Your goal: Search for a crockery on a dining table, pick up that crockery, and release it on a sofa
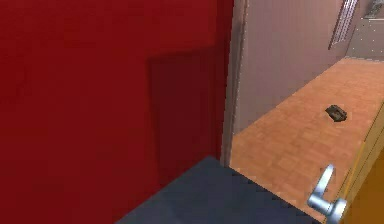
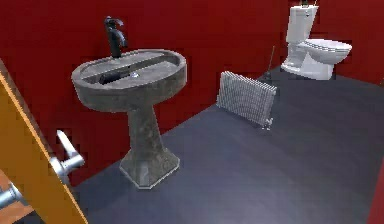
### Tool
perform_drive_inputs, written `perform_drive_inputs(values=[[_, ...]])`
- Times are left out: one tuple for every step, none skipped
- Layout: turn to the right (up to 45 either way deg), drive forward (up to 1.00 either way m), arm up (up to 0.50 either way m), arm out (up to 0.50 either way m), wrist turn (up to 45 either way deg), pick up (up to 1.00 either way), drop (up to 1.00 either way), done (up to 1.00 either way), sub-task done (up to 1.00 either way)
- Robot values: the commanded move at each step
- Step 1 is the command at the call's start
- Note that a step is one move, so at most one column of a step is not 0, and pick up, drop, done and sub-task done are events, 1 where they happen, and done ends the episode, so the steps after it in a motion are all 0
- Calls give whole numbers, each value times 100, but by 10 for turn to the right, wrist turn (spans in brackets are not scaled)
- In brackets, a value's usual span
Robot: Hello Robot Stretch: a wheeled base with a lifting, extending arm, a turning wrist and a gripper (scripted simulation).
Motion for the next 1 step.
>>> perform_drive_inputs(values=[[0,20,0,0,0,0,0,0,0]])
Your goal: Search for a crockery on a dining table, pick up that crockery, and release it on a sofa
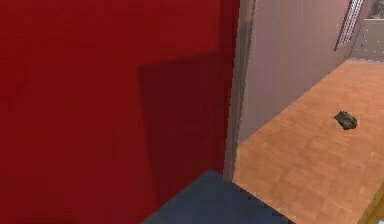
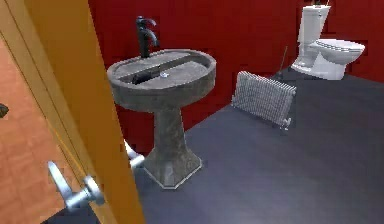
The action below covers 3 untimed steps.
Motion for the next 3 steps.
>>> perform_drive_inputs(values=[[-420,0,0,0,0,0,0,0,0],[0,30,0,0,0,0,0,0,0],[450,0,0,0,0,0,0,0,0]])
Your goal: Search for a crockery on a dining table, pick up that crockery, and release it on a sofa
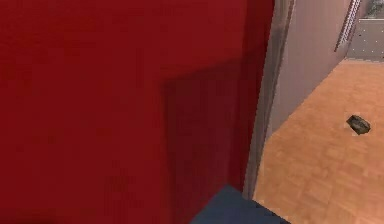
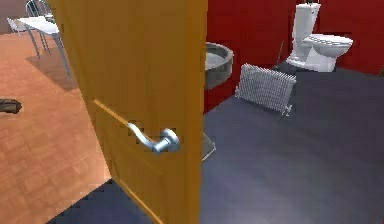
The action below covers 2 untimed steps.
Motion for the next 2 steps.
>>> perform_drive_inputs(values=[[270,0,0,0,0,0,0,0,0],[0,75,0,0,0,0,0,0,0]])
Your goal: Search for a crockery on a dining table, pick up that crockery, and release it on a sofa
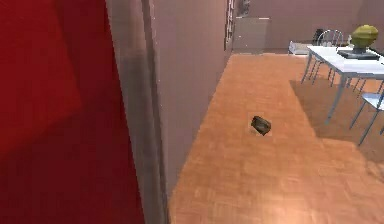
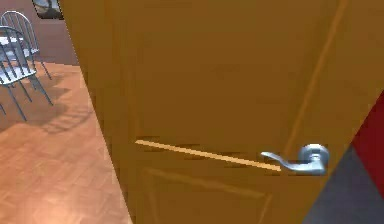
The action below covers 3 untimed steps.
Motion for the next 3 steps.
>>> perform_drive_inputs(values=[[330,0,0,0,0,0,0,0,0],[0,100,0,0,0,0,0,0,0],[0,100,0,0,0,0,0,0,0]])
